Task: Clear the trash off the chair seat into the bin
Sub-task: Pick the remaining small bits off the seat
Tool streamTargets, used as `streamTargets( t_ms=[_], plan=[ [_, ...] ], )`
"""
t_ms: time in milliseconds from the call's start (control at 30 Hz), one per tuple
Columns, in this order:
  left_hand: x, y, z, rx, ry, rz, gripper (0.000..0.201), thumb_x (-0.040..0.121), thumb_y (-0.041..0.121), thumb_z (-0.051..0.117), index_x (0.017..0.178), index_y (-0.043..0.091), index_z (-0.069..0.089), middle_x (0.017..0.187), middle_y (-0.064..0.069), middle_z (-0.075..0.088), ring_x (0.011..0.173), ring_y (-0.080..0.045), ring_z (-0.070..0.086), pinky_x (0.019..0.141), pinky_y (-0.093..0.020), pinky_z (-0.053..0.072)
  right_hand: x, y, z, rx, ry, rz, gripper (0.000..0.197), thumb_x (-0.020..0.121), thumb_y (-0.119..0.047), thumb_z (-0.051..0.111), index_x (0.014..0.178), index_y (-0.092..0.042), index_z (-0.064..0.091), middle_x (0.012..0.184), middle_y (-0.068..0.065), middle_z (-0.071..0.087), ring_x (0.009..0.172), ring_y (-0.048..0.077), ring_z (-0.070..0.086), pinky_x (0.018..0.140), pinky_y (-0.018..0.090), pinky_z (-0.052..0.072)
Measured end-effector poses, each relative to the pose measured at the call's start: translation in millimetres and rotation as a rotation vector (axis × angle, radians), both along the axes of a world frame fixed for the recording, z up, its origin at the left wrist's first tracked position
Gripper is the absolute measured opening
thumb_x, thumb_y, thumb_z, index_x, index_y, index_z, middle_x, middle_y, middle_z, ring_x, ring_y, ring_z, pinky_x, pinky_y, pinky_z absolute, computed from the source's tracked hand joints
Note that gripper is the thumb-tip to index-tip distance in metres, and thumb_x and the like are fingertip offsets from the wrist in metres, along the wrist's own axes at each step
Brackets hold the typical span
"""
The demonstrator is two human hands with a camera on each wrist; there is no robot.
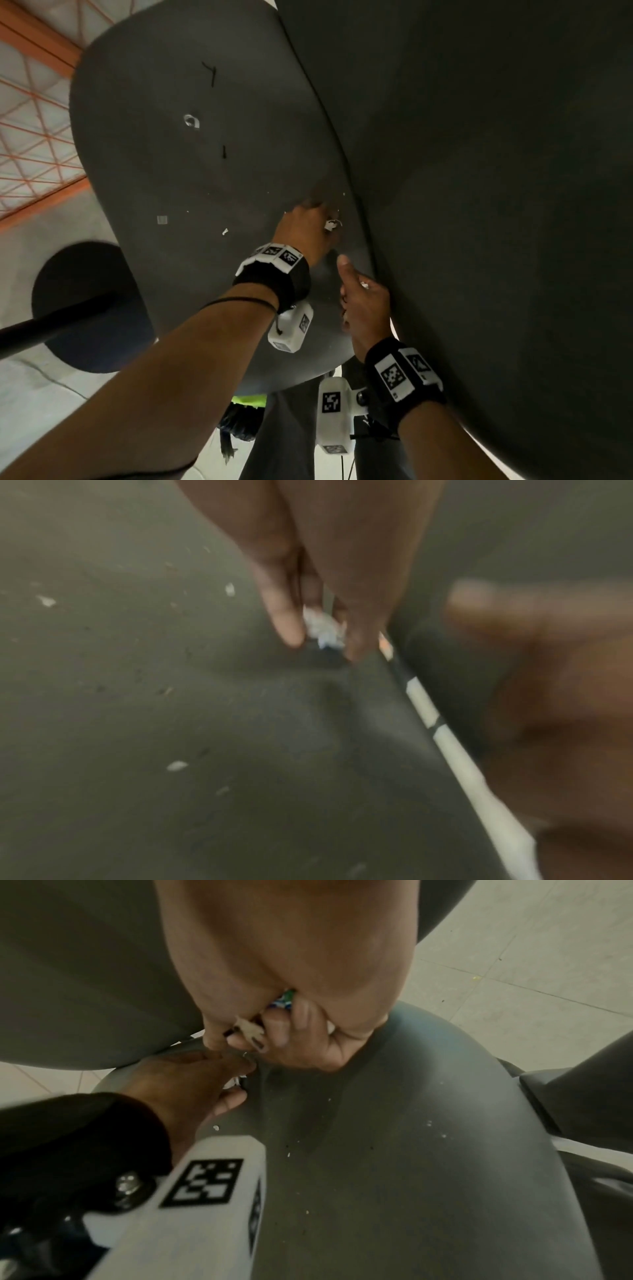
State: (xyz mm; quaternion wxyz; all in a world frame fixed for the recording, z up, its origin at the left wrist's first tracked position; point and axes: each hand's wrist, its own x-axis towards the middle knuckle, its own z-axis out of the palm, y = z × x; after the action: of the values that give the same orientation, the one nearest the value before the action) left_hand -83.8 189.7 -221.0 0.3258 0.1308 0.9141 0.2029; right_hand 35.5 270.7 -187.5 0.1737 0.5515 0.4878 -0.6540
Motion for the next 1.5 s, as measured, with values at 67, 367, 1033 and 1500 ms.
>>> streamTargets(
  t_ms=[67,367,1033,1500],
  plan=[
    [-1,3,0,-0.043,0.003,-0.043,0.028,0.089,0.031,0.061,0.115,0.02,0.066,0.12,-0.011,0.063,0.107,-0.036,0.061,0.087,-0.042,0.052,3,1,0,0.004,-0.01,0.019,0.05,0.086,-0.046,0.066,0.052,-0.018,0.043,0.047,0.0,0.036,0.037,0.01,0.03,0.038,0.017,0.026],
    [6,-19,66,0.142,-0.217,0.278,0.01,0.076,0.019,0.07,0.085,0.022,0.075,0.067,0.008,0.069,0.075,-0.013,0.07,0.075,-0.024,0.054,4,-1,23,-0.047,-0.016,0.052,0.054,0.086,-0.063,0.054,0.055,-0.019,0.048,0.048,0.0,0.04,0.042,0.014,0.036,0.04,0.017,0.029],
    [54,-64,126,0.455,-0.319,0.271,0.035,0.073,0.005,0.071,0.099,0.024,0.058,0.087,0.004,0.065,0.077,-0.013,0.067,0.077,-0.033,0.056,-46,-32,54,-0.498,0.062,0.06,0.057,0.092,-0.058,0.046,0.088,-0.007,0.071,0.088,0.015,0.071,0.089,0.025,0.068,0.085,0.037,0.052],
    [16,-142,121,0.564,-0.353,0.446,0.028,0.08,0.003,0.075,0.107,0.004,0.067,0.094,-0.005,0.072,0.078,0.004,0.066,0.071,-0.011,0.051,-89,-80,17,-0.113,-0.031,0.257,0.043,0.084,-0.053,0.064,0.064,-0.016,0.055,0.054,0.004,0.045,0.034,0.012,0.039,0.033,0.015,0.03]
  ],
)
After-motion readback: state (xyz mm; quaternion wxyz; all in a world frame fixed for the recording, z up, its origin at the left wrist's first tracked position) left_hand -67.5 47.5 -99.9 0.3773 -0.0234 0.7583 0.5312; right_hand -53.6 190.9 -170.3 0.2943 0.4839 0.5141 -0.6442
